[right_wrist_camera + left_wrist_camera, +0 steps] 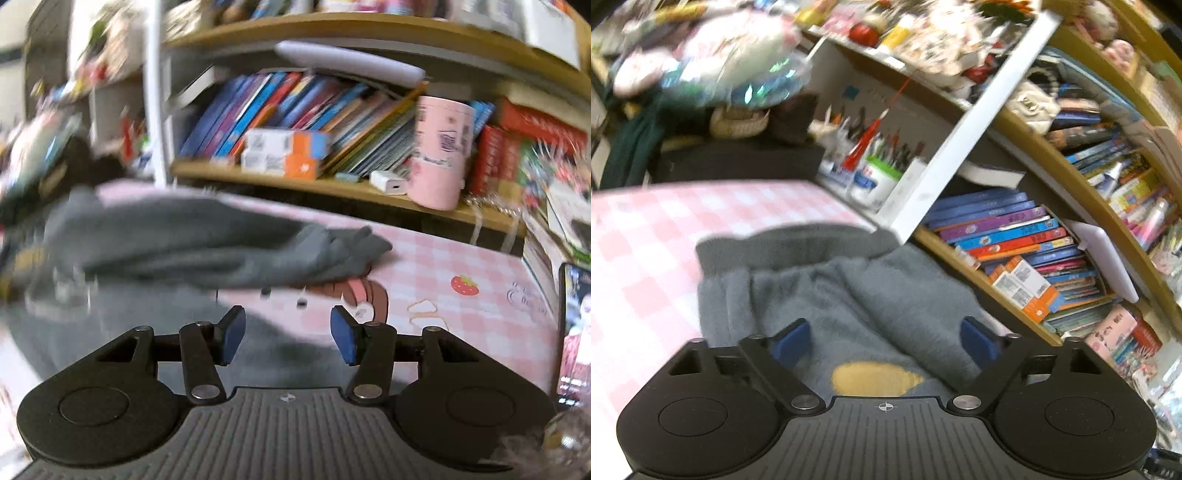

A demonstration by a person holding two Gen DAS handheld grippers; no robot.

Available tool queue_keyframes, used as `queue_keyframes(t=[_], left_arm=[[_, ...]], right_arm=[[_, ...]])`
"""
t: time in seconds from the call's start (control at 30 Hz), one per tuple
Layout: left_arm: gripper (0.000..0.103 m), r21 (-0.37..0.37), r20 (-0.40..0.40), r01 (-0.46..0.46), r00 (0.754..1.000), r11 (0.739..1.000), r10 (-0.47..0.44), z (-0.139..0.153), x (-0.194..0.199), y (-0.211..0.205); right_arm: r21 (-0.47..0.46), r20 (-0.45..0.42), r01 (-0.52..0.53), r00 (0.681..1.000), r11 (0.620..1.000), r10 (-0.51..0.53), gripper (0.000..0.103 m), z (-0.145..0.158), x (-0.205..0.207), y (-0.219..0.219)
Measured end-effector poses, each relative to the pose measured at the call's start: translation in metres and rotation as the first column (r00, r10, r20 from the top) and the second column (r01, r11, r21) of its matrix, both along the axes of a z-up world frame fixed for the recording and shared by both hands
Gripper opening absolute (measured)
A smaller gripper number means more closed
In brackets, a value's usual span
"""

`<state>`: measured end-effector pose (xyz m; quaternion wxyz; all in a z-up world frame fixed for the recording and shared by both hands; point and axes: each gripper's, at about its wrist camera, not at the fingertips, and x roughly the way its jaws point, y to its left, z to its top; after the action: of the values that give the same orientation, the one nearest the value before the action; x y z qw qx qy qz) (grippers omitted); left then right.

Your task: Fold clothes

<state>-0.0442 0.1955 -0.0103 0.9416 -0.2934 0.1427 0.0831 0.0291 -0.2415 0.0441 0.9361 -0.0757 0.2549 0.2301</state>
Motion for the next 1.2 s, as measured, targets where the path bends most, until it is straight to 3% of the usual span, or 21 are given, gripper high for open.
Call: queue_keyframes(t=[0.1, 0.13, 0.17, 0.3, 0.4, 0.47, 0.53, 0.6, 0.63, 0.7, 0.8, 0.9, 0.97, 1.03, 1.2], left_arm=[[0.057, 0.040, -0.037, 0.104, 0.994, 0.994, -0.103, 0.016, 0.015, -0.008], [0.040, 0.052, -0.061, 0.145, 0.988, 0.988, -0.142, 0.021, 0.021, -0.012], [0.030, 0.060, -0.090, 0.193, 0.978, 0.979, -0.187, 0.025, 0.030, -0.017], [0.022, 0.066, -0.202, 0.370, 0.914, 0.927, -0.351, 0.031, 0.068, -0.041], [0.018, 0.062, -0.275, 0.400, 0.887, 0.914, -0.370, 0.031, 0.106, -0.051], [0.011, 0.060, -0.328, 0.380, 0.881, 0.923, -0.341, 0.027, 0.138, -0.050], [0.007, 0.104, -0.388, 0.352, 0.876, 0.930, -0.287, 0.022, 0.173, -0.046], [0.004, 0.145, -0.428, 0.260, 0.886, 0.955, -0.176, 0.016, 0.206, -0.032], [0.004, 0.143, -0.431, 0.184, 0.896, 0.973, -0.106, 0.013, 0.219, -0.022], [0.004, 0.038, -0.397, -0.014, 0.917, 0.999, 0.028, 0.005, 0.228, 0.007], [0.005, -0.051, -0.367, -0.126, 0.925, 0.991, 0.099, 0.000, 0.226, 0.025], [0.009, 0.007, -0.321, -0.061, 0.945, 0.998, 0.060, 0.016, 0.211, 0.021], [0.028, 0.081, -0.272, -0.012, 0.962, 0.997, 0.034, 0.033, 0.189, 0.014], [0.040, 0.142, -0.245, 0.018, 0.969, 0.990, 0.018, 0.046, 0.161, 0.010], [0.057, 0.268, -0.294, 0.055, 0.955, 0.962, 0.028, 0.055, 0.091, 0.007]], right_arm=[[0.002, -0.020, -0.014, 1.000, 1.000, 0.014, 0.050, -0.009, -0.001, 0.000], [0.006, -0.026, -0.021, 0.999, 1.000, 0.021, 0.050, -0.012, -0.001, 0.000], [0.010, -0.027, -0.034, 0.999, 0.999, 0.035, 0.051, -0.014, -0.002, 0.001], [-0.053, -0.022, -0.119, 0.993, 0.991, 0.118, 0.053, -0.022, -0.011, 0.012], [-0.069, -0.026, -0.143, 0.990, 0.987, 0.142, 0.053, -0.024, -0.013, 0.013], [-0.069, -0.029, -0.149, 0.989, 0.986, 0.147, 0.053, -0.025, -0.014, 0.013], [-0.069, -0.033, -0.155, 0.988, 0.985, 0.153, 0.053, -0.026, -0.014, 0.012], [-0.069, -0.036, -0.161, 0.987, 0.985, 0.159, 0.053, -0.026, -0.015, 0.012], [-0.070, -0.038, -0.164, 0.986, 0.984, 0.162, 0.053, -0.027, -0.015, 0.011], [-0.070, -0.041, -0.170, 0.985, 0.983, 0.167, 0.053, -0.027, -0.016, 0.011], [-0.074, -0.039, -0.170, 0.985, 0.983, 0.168, 0.053, -0.027, -0.016, 0.011], [-0.080, -0.035, -0.168, 0.985, 0.982, 0.166, 0.054, -0.027, -0.017, 0.012], [-0.084, -0.032, -0.167, 0.986, 0.982, 0.165, 0.055, -0.027, -0.017, 0.012], [-0.088, -0.030, -0.166, 0.986, 0.982, 0.164, 0.055, -0.027, -0.018, 0.013], [-0.088, -0.034, -0.165, 0.986, 0.982, 0.163, 0.055, -0.028, -0.017, 0.013]])
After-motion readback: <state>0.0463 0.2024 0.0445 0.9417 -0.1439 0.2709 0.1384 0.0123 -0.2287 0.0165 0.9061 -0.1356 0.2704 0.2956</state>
